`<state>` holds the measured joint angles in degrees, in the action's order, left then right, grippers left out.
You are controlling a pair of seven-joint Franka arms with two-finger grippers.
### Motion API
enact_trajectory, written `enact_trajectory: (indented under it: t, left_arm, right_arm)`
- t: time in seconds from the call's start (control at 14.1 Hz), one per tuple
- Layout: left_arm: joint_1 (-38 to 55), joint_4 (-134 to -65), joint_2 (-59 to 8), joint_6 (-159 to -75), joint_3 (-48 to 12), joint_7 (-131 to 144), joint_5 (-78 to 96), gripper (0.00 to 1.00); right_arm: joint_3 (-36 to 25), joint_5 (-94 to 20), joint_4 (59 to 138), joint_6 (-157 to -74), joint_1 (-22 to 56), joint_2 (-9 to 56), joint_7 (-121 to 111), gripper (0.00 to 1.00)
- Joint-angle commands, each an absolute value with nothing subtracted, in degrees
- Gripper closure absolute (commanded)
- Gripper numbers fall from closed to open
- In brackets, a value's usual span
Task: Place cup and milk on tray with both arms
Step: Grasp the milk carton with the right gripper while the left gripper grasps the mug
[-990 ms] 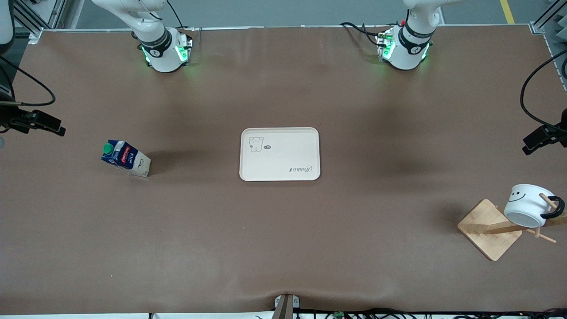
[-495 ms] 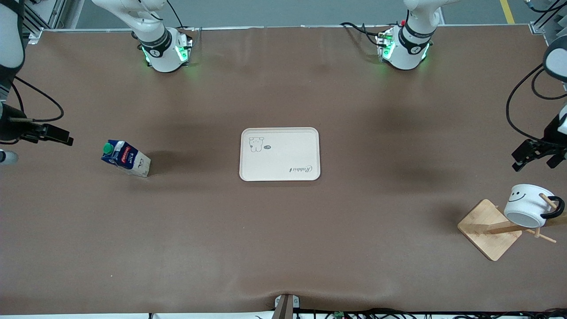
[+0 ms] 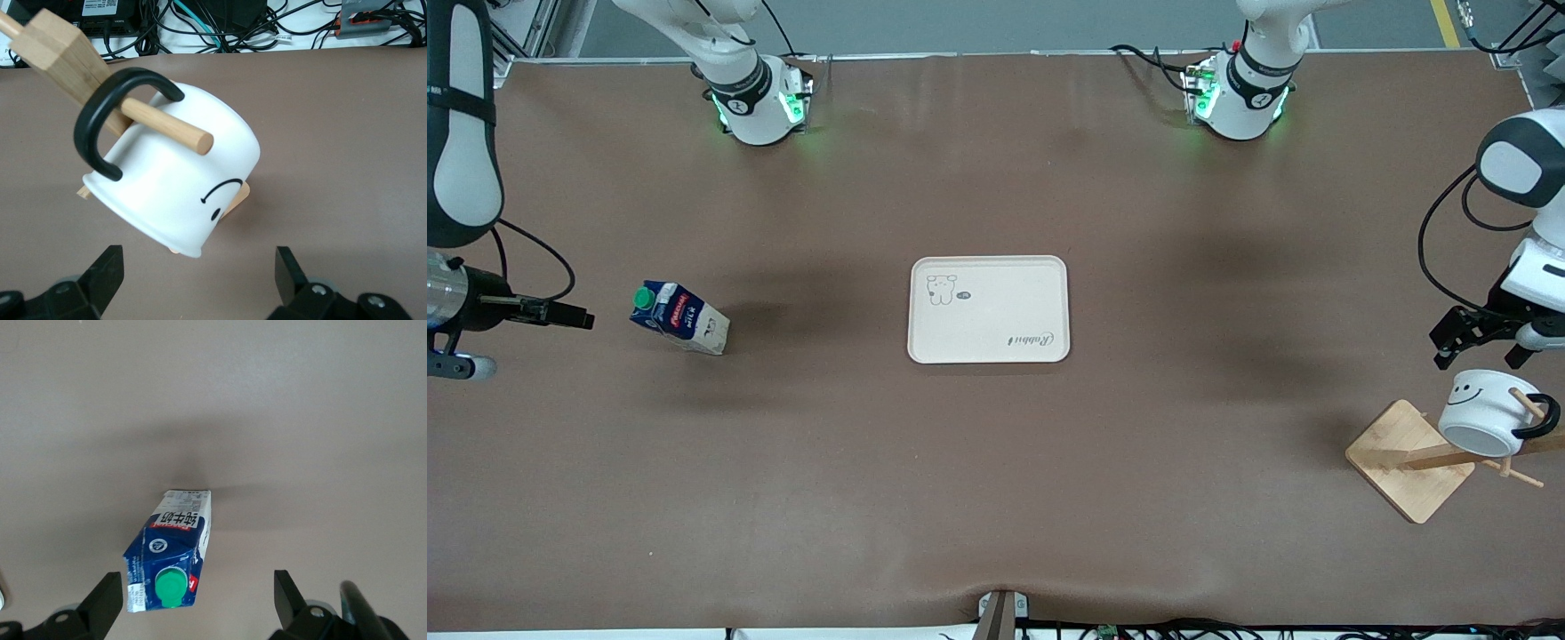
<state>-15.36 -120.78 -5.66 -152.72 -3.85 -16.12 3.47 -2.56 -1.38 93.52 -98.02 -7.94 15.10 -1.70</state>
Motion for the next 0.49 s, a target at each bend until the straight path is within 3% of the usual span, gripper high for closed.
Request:
enact_trajectory:
  t: [0.0, 0.21, 0.42]
  left_arm:
    - [-15.73, -120.41, -7.20, -156.70, -4.04, -18.02, 4.83, 0.00]
    - [-15.82, -119.45, -8.43, -157.24, -4.13, -18.46, 4.83, 0.00]
    - [-15.47, -118.92, -9.05, -157.24, -4.22, -18.46, 6.76, 0.18]
  right_arm:
    - [-1.85, -2.64, 92.46, -96.59, -9.32, 16.52, -1.06, 0.00]
    - [-1.85, -2.64, 95.79, -97.30, -8.79, 16.52, -0.18, 0.00]
    - [-1.67, -3.68, 101.05, -101.40, -8.44, 14.78, 0.09, 0.00]
